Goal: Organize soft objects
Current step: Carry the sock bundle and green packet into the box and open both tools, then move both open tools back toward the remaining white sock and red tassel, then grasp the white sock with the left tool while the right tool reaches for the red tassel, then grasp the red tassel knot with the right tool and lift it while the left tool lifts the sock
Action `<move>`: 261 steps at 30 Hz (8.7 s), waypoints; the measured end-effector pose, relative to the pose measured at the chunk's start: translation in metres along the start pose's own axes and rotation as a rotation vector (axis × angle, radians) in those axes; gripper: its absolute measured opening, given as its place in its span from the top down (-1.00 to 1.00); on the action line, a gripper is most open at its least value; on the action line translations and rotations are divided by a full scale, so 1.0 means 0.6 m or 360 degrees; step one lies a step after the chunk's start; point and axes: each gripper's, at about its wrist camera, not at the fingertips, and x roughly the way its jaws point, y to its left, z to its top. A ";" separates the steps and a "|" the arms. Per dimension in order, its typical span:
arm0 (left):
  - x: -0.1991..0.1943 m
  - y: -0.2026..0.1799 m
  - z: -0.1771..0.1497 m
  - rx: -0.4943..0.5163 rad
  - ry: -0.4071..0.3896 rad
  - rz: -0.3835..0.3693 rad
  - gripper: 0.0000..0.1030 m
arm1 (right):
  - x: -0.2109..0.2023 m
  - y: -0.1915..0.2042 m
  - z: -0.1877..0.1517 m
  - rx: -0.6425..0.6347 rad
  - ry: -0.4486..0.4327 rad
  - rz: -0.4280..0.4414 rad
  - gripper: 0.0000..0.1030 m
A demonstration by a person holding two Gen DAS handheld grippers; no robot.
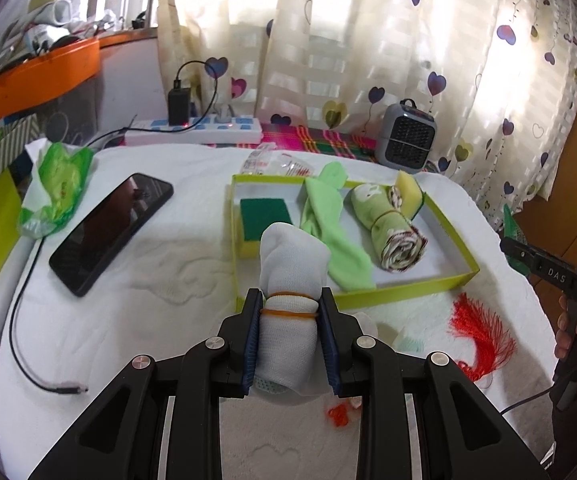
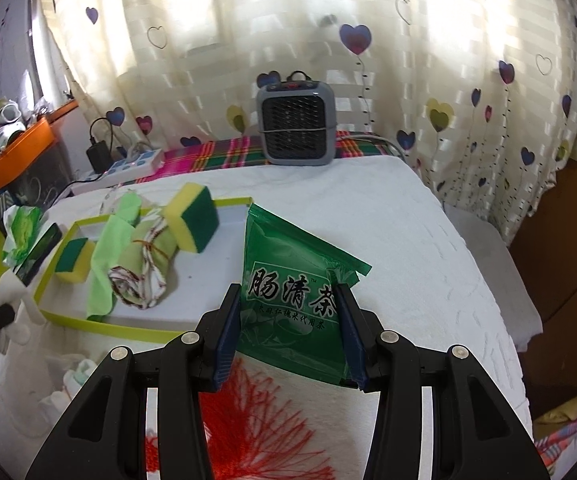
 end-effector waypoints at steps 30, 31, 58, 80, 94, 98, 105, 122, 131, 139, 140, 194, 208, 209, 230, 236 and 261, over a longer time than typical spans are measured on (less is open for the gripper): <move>0.124 -0.061 0.088 0.0101 0.0104 -0.0074 0.50 | 0.101 0.096 0.028 -0.0112 0.0162 0.0094 0.10; 0.129 -0.062 0.089 0.0102 0.0109 -0.0067 0.50 | 0.107 0.098 0.028 -0.0117 0.0182 0.0086 0.10; 0.201 -0.061 0.089 0.0162 0.0171 0.0059 0.49 | 0.155 0.116 0.025 -0.0182 0.0230 0.0084 0.09; 0.178 -0.066 0.085 0.0155 0.0143 0.0005 0.20 | 0.129 0.111 0.019 -0.0158 0.0155 0.0113 -0.17; 0.143 -0.068 0.070 0.0161 0.0117 0.0020 0.11 | 0.095 0.100 0.016 -0.0105 0.0096 0.0103 -0.27; 0.121 -0.070 0.062 0.0172 0.0083 0.0025 0.10 | 0.078 0.096 0.011 -0.0075 0.0075 0.0122 -0.27; 0.082 -0.074 0.042 0.0182 0.0050 -0.0009 0.10 | 0.044 0.091 -0.004 -0.0062 0.0039 0.0131 -0.27; 0.024 -0.079 -0.040 0.0251 0.0103 -0.0175 0.10 | -0.020 0.087 -0.058 -0.0061 0.0029 0.0210 -0.27; 0.026 -0.119 -0.078 0.0382 0.0177 -0.0247 0.10 | -0.033 0.086 -0.079 -0.0026 0.0031 0.0247 -0.27; 0.039 -0.144 -0.094 0.0458 0.0231 -0.0274 0.10 | -0.034 0.078 -0.089 -0.0004 0.0037 0.0250 -0.27; 0.043 -0.148 -0.097 0.0470 0.0243 -0.0269 0.10 | -0.034 0.077 -0.090 -0.0003 0.0037 0.0245 -0.27; 0.068 -0.143 -0.102 0.0410 0.0258 -0.0218 0.34 | 0.018 0.072 -0.137 -0.0640 0.0257 0.0436 0.47; 0.070 -0.138 -0.100 0.0377 0.0255 -0.0226 0.37 | 0.015 0.055 -0.126 -0.0449 0.0198 0.0328 0.77; 0.069 -0.139 -0.100 0.0378 0.0254 -0.0224 0.38 | 0.014 0.053 -0.125 -0.0432 0.0195 0.0331 0.77; 0.036 -0.131 -0.074 0.0316 0.0161 -0.0263 0.39 | -0.030 0.048 -0.107 -0.0242 0.0056 0.0446 0.77; 0.025 -0.134 -0.073 0.0317 0.0136 -0.0264 0.39 | -0.041 0.049 -0.105 -0.0235 0.0027 0.0455 0.77; -0.017 -0.130 -0.026 0.0296 -0.0011 -0.0287 0.39 | -0.093 0.048 -0.062 -0.0196 -0.0155 0.0471 0.77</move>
